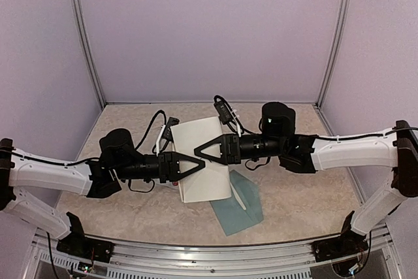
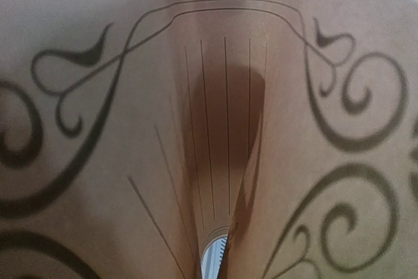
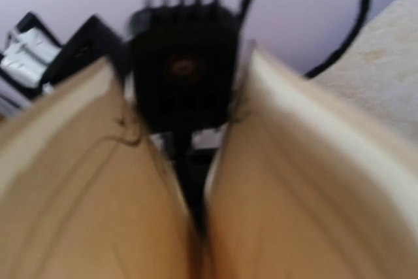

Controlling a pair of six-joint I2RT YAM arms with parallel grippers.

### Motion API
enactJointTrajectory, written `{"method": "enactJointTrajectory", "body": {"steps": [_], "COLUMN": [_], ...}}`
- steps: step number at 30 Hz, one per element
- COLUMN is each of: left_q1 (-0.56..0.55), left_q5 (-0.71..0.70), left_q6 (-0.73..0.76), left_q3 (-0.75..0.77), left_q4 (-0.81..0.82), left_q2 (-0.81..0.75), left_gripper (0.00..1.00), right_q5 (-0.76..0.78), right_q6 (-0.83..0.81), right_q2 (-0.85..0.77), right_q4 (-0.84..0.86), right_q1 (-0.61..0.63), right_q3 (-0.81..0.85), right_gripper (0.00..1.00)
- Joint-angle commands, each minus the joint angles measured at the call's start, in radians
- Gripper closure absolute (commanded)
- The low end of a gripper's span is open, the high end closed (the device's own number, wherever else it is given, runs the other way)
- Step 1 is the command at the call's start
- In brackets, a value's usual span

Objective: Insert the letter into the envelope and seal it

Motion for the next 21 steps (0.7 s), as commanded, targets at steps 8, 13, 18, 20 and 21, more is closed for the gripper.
{"method": "enactJointTrajectory", "body": {"steps": [8,13,18,20,21], "left_q1": [-0.008,-0.008,-0.007,-0.008,-0.008], "left_q5": [-0.05,-0.063,-0.06,-0.062,-0.064], "left_q6": [0.01,0.007,0.005,0.002,0.004], "left_q3": [0.03,0.029,0.035,0.035,0.034], "left_q4": [-0.023,-0.029,-0.029,-0.023,-0.022], "left_q2": [0.025,0.027,0.034,0.039,0.04], "left_gripper": [0.82,0.8,0.79,0.78,0.78], "right_q5": [0.088,0.103,0.105,0.111,0.116], "right_q6": [0.004,0.0,0.008,0.018,0.025], "right_q2": [0.047,0.048,0.055,0.058,0.059], "right_q4": [-0.084,-0.091,-0.09,-0.081,-0.078], "right_q1": [0.026,0.029,0.03,0.031,0.032], "right_q3": [0.054,0.056,0.06,0.061,0.062], "right_gripper": [0.71,0.72,0.71,0.69,0.68]}}
